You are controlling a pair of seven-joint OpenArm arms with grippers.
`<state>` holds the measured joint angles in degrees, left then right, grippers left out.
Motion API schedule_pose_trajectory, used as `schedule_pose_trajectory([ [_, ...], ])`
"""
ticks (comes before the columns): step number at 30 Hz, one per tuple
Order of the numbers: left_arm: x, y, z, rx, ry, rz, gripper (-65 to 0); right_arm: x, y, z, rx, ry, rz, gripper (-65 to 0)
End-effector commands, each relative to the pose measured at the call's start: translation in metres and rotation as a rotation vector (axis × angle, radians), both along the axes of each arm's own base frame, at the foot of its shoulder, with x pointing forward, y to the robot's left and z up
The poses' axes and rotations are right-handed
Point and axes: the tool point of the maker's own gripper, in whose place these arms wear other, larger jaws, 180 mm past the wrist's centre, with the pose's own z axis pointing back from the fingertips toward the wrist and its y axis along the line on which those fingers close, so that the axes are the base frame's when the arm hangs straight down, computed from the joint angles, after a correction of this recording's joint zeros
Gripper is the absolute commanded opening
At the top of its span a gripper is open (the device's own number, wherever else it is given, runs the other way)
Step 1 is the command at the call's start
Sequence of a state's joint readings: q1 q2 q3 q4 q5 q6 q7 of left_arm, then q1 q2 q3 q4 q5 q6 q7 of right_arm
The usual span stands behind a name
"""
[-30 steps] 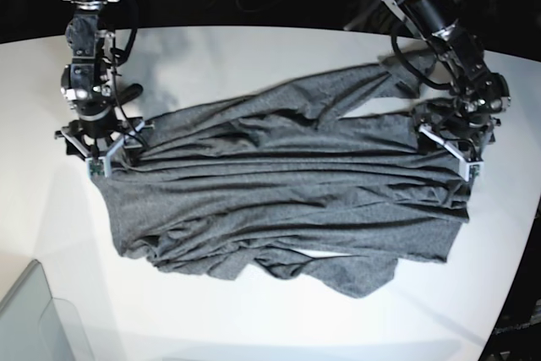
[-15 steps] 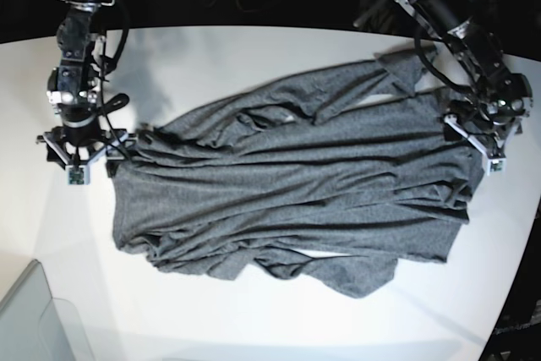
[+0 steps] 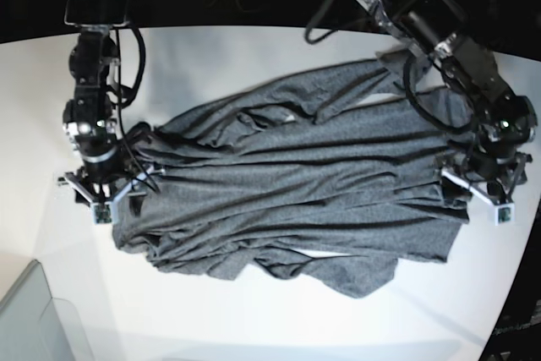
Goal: Layout the t-shirt on the table in an organized manner, then fold the t-shirt properly
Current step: 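Slide both grippers along the shirt's sides toward the hem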
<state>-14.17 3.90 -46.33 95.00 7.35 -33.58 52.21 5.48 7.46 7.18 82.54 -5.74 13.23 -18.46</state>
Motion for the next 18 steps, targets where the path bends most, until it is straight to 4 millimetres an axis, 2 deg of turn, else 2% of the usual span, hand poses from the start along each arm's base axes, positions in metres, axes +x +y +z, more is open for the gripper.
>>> schedule_pose_trajectory([
  [1, 0.017, 0.004, 0.018, -0.003, -0.065, 0.000, -17.3, 0.015, 0.003, 0.019, -0.001, -0.059, 0.032, -40.4],
  [3, 0.042, 0.002, 0.021, -0.030, -0.084, -0.032, -24.7, 0.028, 0.011, 0.018, 0.011, -0.045, 0.079, -51.0],
  [6, 0.076, -0.005, 0.016, -0.069, -0.088, -0.094, -43.6, 0.053, 0.009, 0.014, 0.033, -0.020, 0.071, -62.3],
  [7, 0.089, -0.008, 0.014, -0.083, -0.087, -0.113, -50.6, 0.062, 0.008, 0.010, 0.044, -0.003, 0.065, -65.0],
  [9, 0.108, -0.015, 0.003, -0.122, -0.071, -0.140, -63.4, 0.080, 0.004, 0.003, 0.066, 0.034, 0.053, -65.0],
  [10, 0.115, -0.011, -0.002, -0.140, -0.064, -0.116, -65.0, 0.086, -0.002, -0.003, 0.072, 0.061, 0.041, -65.0],
  [12, 0.131, -0.003, -0.006, -0.163, -0.075, -0.061, -63.7, 0.097, -0.010, -0.010, 0.081, 0.096, 0.029, -65.0],
  [14, 0.142, -0.001, -0.017, -0.168, -0.078, -0.022, -62.8, 0.106, -0.012, -0.014, 0.101, 0.128, 0.020, -65.0],
  [18, 0.155, 0.000, -0.036, -0.154, -0.100, 0.015, -62.8, 0.113, -0.011, -0.022, 0.125, 0.169, 0.014, -65.0],
])
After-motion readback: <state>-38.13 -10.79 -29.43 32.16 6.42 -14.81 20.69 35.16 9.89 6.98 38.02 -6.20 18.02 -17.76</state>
